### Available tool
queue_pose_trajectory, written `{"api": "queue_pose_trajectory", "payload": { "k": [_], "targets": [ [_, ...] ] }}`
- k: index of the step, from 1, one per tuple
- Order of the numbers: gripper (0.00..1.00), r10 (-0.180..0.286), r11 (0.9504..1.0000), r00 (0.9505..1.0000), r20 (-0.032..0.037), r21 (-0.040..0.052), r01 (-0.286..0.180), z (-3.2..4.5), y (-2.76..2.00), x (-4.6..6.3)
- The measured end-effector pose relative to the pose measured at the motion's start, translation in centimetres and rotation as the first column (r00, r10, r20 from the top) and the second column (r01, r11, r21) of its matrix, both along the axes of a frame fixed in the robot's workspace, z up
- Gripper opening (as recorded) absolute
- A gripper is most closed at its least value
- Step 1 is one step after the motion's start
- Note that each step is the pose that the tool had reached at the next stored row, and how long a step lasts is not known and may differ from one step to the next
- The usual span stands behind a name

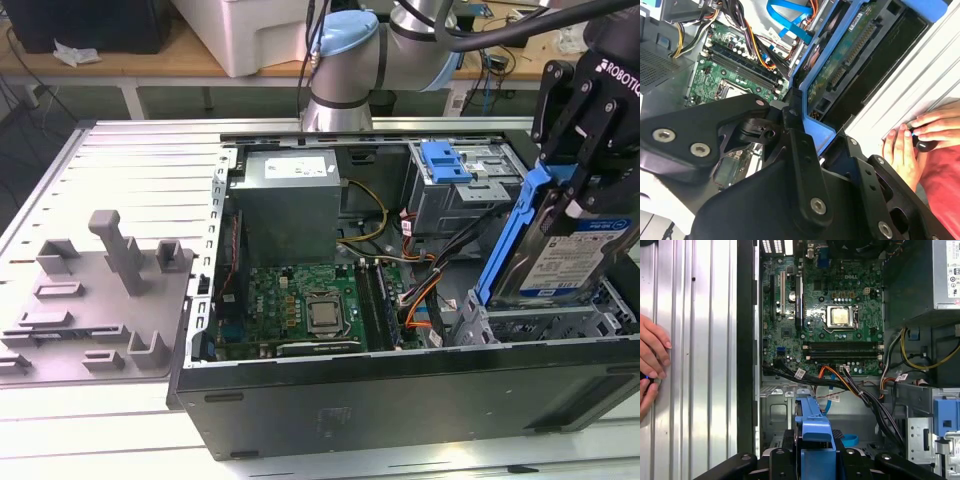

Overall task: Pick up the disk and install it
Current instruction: 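Insert the disk into the insertion slot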

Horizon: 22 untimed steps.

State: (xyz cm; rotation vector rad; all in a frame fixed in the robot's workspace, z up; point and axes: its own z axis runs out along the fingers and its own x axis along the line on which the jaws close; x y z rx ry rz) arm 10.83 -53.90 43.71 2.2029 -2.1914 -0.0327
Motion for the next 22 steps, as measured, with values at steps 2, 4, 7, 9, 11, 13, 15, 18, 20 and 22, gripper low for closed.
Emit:
{"api": "queue_pose_trajectory", "payload": {
  "k": [2, 4, 7, 9, 11, 13, 15, 18, 20, 22],
  "targets": [
    [0.37, 0.0, 1.0, 1.0, 0.0, 0.0002, 0.0, 0.06, 0.0, 0.01],
    [0.37, 0.0, 1.0, 1.0, 0.0, 0.0003, 0.0, 0.15, 0.0, 0.01],
    [0.37, -0.001, 1.0, 1.0, 0.0, 0.0005, 0.001, 0.36, 0.0, 0.02],
    [0.37, -0.001, 1.0, 1.0, 0.0, 0.0006, 0.001, 0.44, 0.0, 0.03],
    [0.37, -0.001, 1.0, 1.0, 0.0, 0.0007, 0.001, 0.46, 0.0, 0.05],
    [0.37, -0.001, 1.0, 1.0, 0.0, 0.001, 0.001, 0.46, 0.0, 0.05],
    [0.37, -0.001, 1.0, 1.0, 0.0, 0.0015, 0.001, 0.47, 0.0, 0.05],
    [0.37, -0.001, 1.0, 1.0, -0.0001, 0.0013, 0.001, 0.53, -0.01, 0.05],
    [0.37, -0.001, 1.0, 1.0, 0.0, 0.0017, 0.001, 0.66, -0.01, 0.05],
    [0.37, -0.001, 1.0, 1.0, 0.0, 0.0016, 0.001, 0.8, -0.01, 0.05]
  ]
}}
